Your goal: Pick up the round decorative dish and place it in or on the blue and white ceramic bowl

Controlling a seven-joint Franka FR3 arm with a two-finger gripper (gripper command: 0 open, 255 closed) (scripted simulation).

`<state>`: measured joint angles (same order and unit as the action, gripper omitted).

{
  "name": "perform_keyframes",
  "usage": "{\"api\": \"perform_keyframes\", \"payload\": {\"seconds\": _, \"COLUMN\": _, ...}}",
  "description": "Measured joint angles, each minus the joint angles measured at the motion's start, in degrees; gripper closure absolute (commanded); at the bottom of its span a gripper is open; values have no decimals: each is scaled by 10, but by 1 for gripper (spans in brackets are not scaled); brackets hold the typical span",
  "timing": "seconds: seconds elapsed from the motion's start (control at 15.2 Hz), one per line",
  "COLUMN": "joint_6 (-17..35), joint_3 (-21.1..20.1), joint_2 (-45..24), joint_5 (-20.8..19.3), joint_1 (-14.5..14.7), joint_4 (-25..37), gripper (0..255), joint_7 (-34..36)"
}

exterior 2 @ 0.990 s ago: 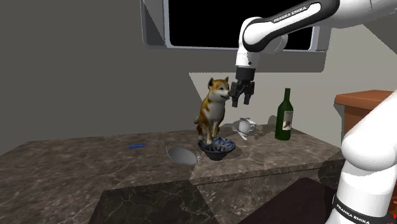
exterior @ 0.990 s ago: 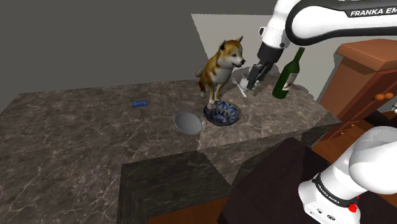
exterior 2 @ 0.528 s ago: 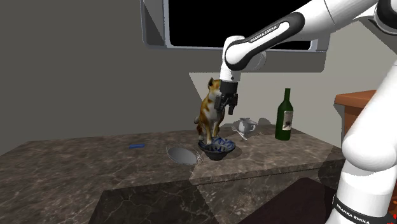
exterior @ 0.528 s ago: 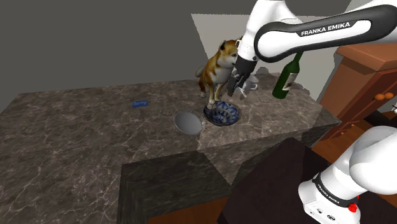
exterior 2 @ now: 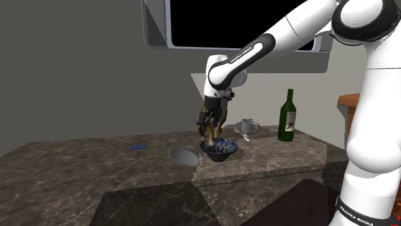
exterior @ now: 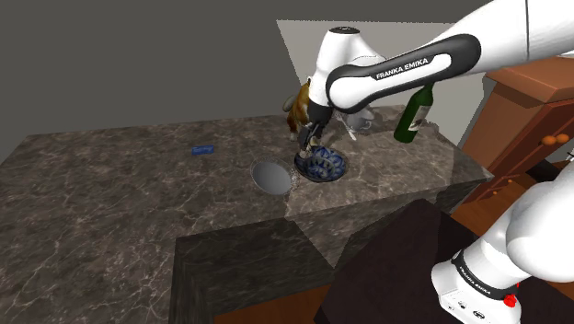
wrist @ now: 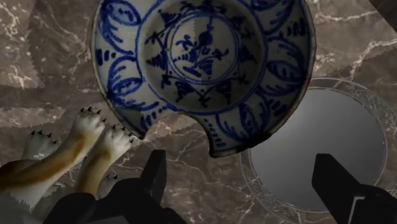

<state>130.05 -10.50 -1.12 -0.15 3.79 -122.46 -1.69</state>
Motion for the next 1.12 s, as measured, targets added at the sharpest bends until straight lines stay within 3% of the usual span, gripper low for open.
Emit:
{"api": "perform_keyframes", "payload": {"seconds": 0.53, "joint_6": 46, "joint_3": -6, "joint_2": -174, "joint_5": -52, "joint_1": 27, "joint_4": 130, "gripper": 0, "joint_7": 21}}
{"api": "perform_keyframes", "payload": {"seconds": 1.12, "joint_6": 89, "joint_3": 1, "joint_2": -231, "joint_5": -68, "joint_1": 34, "joint_4": 144, "gripper": 0, "joint_7": 29}}
